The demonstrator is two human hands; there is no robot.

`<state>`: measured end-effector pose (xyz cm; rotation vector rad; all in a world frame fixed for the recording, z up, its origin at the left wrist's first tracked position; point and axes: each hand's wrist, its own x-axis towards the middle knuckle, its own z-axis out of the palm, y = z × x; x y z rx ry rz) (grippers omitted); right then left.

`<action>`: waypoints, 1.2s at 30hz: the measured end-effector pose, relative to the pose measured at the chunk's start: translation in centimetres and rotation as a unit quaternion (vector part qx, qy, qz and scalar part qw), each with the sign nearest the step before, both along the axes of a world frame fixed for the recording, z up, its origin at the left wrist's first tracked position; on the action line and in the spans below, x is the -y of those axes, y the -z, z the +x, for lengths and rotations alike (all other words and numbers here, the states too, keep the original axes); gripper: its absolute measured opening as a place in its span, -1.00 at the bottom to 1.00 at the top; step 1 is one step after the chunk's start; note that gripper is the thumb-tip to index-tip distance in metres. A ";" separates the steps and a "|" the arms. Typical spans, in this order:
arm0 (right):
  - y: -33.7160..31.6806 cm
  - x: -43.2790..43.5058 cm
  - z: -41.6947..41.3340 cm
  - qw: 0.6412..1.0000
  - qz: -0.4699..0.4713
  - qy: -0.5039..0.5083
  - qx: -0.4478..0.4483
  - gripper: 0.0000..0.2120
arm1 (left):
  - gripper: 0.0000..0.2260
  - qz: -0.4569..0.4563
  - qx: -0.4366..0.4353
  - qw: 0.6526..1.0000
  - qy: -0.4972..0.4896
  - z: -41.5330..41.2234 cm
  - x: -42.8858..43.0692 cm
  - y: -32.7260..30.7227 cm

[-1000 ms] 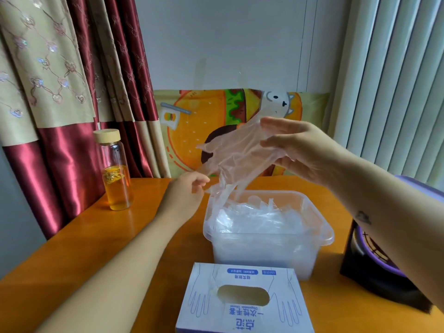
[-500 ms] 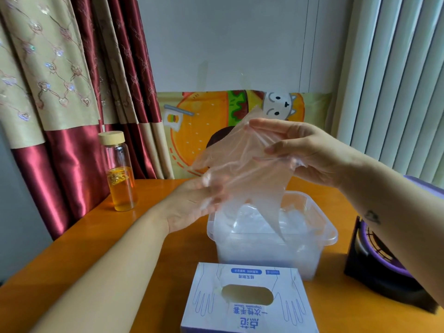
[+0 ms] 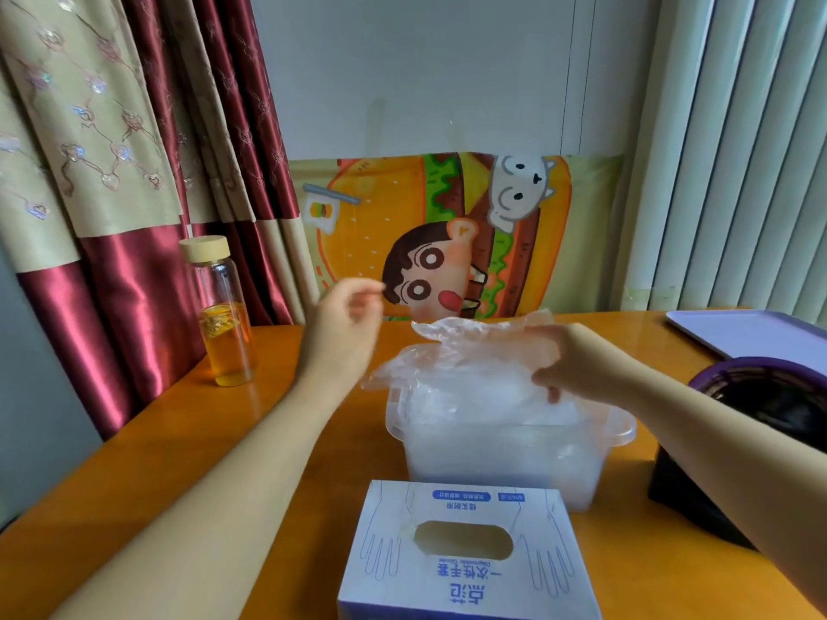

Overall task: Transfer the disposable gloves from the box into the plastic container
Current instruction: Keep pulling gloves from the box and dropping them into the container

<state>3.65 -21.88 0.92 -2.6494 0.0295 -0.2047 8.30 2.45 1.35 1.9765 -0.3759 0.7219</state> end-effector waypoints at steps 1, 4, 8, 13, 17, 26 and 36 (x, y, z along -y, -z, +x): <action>0.4 0.1 0.3 1.000 -0.020 0.001 -0.015 -0.36 | -0.80 0.078 0.014 0.995 0.053 -0.2 1.3 -0.6; 0.7 0.2 0.7 0.994 -0.096 0.016 -0.046 -0.30 | -0.62 0.357 -0.074 0.915 0.172 -0.4 5.2 -1.4; 0.6 0.4 0.9 0.970 -0.216 0.027 -0.106 -0.36 | -0.36 0.629 -0.212 0.734 0.147 0.1 8.6 -0.8; -0.5 0.6 0.1 0.937 -0.339 0.013 -0.087 -0.47 | -0.31 0.691 -0.232 0.676 0.111 0.5 10.2 0.1; -0.9 -0.6 0.4 0.939 -0.338 -0.058 0.037 -0.51 | -0.35 0.689 -0.270 0.659 0.132 1.4 10.8 1.4; 3.9 0.9 3.8 0.916 -0.287 -0.114 -0.257 -0.27 | -0.49 0.659 -0.295 0.669 0.175 2.5 9.5 3.9; 5.1 -3.2 7.0 0.914 -0.289 -0.155 -0.240 -0.26 | -0.54 0.588 -0.306 0.737 0.132 3.1 5.2 3.9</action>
